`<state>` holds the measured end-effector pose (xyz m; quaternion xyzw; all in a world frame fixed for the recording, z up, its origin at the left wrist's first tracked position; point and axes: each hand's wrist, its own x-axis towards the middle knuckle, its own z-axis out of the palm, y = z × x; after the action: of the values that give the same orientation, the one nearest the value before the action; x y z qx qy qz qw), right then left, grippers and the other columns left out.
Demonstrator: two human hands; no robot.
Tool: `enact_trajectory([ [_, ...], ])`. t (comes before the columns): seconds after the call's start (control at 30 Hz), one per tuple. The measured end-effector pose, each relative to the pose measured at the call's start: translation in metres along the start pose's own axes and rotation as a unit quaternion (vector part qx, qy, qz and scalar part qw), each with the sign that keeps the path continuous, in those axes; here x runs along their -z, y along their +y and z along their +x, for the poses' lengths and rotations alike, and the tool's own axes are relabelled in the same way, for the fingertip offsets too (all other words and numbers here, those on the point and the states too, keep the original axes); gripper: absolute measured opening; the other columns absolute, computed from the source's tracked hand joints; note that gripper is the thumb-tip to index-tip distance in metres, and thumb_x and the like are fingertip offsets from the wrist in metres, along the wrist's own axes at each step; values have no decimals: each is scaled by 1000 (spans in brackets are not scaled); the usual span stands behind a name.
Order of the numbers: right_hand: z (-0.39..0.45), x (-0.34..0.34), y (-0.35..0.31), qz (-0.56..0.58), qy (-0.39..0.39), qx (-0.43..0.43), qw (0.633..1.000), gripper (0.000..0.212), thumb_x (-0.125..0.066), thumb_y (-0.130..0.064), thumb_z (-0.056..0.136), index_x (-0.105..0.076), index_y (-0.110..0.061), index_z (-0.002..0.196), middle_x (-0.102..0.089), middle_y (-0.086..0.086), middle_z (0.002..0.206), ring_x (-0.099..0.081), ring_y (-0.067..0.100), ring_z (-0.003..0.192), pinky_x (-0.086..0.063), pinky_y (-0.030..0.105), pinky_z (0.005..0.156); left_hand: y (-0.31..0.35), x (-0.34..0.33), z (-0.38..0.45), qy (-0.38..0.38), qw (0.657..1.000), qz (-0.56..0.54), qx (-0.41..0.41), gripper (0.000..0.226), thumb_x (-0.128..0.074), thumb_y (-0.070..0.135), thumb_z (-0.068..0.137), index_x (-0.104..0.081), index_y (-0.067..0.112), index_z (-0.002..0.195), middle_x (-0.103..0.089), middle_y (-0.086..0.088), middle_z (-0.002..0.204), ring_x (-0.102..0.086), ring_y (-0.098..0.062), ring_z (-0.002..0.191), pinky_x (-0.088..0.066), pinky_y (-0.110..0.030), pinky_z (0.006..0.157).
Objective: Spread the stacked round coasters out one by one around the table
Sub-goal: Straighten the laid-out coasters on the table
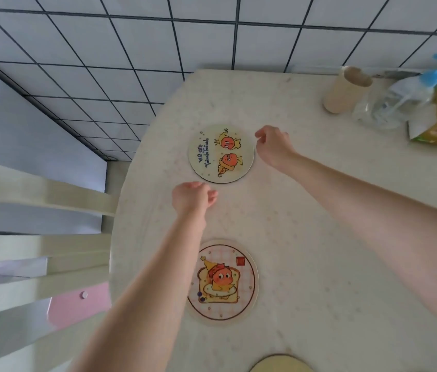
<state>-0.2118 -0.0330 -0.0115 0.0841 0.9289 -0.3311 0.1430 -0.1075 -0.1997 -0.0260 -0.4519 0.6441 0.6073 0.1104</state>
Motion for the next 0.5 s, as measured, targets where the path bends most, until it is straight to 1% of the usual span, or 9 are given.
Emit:
enact_trajectory([
  [0.03,8,-2,-5,-2,-6,7,1000,41,-36,-6,91,-51,-9,129,-51,14,129,-48,21,102,-40,18,65,3,-7,-1,-14,997,-55,49,22,-65,-3,84,-67,-4,105,-74,-13,85,-74,-18,73,-62,-29,67],
  [0.07,16,-6,-9,-3,-14,12,1000,43,-36,-4,91,-48,-8,132,-50,14,132,-50,23,108,-41,19,73,4,-13,-1,-19,992,-99,79,23,-66,-4,83,-67,-5,106,-74,-14,85,-74,-19,74,-62,-29,65],
  [0.13,27,-14,-15,-5,-29,15,999,47,-38,0,90,-43,-6,137,-47,14,136,-48,26,119,-38,23,81,8,-21,-1,-9,982,-153,113,22,-66,-5,82,-67,-5,104,-74,-14,82,-75,-21,75,-62,-30,67],
  [0.23,40,-23,-21,-8,-35,19,999,48,-39,0,91,-41,-4,138,-46,15,137,-47,29,122,-39,27,86,10,-26,3,13,974,-184,134,9,-66,-3,81,-68,-6,89,-71,-13,75,-73,-22,67,-62,-34,76],
  [0.3,48,-26,-21,-26,-33,25,999,45,-38,-2,92,-46,-6,135,-46,14,137,-47,31,123,-39,30,90,9,-27,4,17,976,-182,117,3,-65,-1,82,-66,-3,83,-70,-12,75,-68,-19,60,-61,-33,77],
  [0.37,53,-28,-20,-37,-26,31,998,38,-38,-7,93,-55,-8,128,-48,13,133,-50,31,117,-38,29,85,9,-29,7,21,983,-161,87,1,-65,0,82,-64,0,83,-67,-11,73,-63,-18,55,-59,-30,71],
  [0.43,55,-27,-18,-27,-16,34,999,32,-39,-13,94,-61,-10,117,-54,13,124,-54,27,104,-41,29,79,12,-28,9,23,990,-128,48,11,-64,0,81,-57,7,75,-59,-9,68,-53,-21,53,-53,-33,63],
  [0.47,55,-26,-18,-18,-12,32,999,29,-40,-14,93,-62,-10,113,-56,12,117,-54,26,96,-44,31,77,14,-27,12,28,994,-103,22,18,-62,1,81,-54,11,69,-56,-8,65,-49,-23,54,-50,-36,63],
  [0.5,53,-24,-17,-12,-10,27,1000,26,-41,-15,93,-62,-10,109,-57,10,110,-53,25,92,-48,34,77,16,-25,14,34,997,-76,-1,22,-61,1,81,-52,14,66,-55,-6,63,-48,-24,56,-52,-38,65],
])
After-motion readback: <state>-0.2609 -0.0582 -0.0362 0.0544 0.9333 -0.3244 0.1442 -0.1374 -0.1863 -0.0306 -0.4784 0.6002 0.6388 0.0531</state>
